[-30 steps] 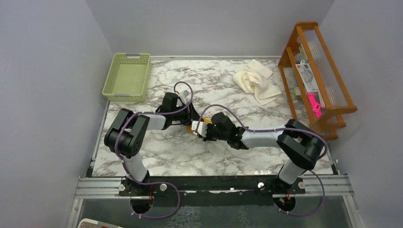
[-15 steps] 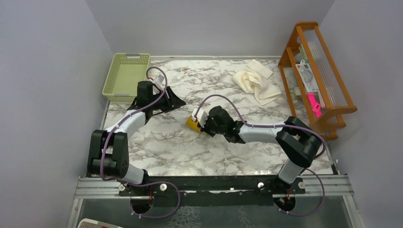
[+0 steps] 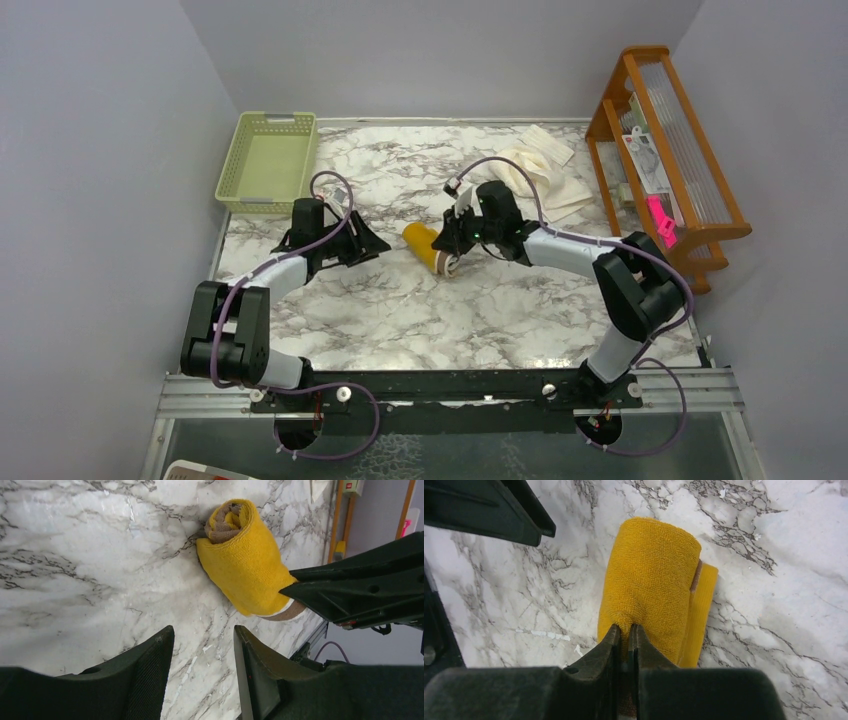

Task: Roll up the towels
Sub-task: Roll the towel at the center of the board, then pick up the towel at the center of the board.

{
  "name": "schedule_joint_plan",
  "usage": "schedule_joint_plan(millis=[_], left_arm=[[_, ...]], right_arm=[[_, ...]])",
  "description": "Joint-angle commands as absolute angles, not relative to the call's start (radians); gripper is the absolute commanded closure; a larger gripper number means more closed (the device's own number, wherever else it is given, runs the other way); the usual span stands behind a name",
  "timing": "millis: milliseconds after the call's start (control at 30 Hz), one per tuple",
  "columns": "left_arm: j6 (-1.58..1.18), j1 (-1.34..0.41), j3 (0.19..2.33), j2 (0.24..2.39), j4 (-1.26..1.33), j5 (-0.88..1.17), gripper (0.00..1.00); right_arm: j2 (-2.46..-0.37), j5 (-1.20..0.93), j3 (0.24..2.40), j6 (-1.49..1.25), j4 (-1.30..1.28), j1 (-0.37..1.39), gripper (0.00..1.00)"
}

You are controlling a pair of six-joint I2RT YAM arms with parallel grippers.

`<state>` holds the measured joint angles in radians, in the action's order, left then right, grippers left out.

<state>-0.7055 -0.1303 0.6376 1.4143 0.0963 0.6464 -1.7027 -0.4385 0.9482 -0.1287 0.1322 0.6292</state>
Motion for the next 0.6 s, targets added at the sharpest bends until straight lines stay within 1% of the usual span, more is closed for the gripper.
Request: schedule_joint_plan(millis=[0,133,200,333,367,567], left_arm=[[-0.799,-0.154,0.579,1.411,0.238,0.649,0.50],[-0.897,-0.215,0.552,1.433,0.342,0.624,0.47],[-0.965,-0.251,0.540,1.440,0.417,0.604,0.44],[-1.103,-0.313,0.503,1.464,0.577,0.538,0.28],[-1.138,-0.326,0.493,1.476,0.616,0.526,0.26],[-1.256,-0.375,0.451,1.607,0.763,0.476,0.25]], right_arm=[[-1.750,-0.593,0.938,-0.296,0.196,0.605,0.99],[-1.782,-0.651,0.898,-0.394,0.286,0.587,0.99],[-1.798,-0.672,0.881,-0.431,0.327,0.581,0.99],[-1.821,-0.701,0.868,-0.460,0.361,0.573,0.99],[-1.824,-0.703,0.865,-0.463,0.365,0.571,0.99],[-1.825,-0.741,0.829,-0.537,0.446,0.542,0.99]])
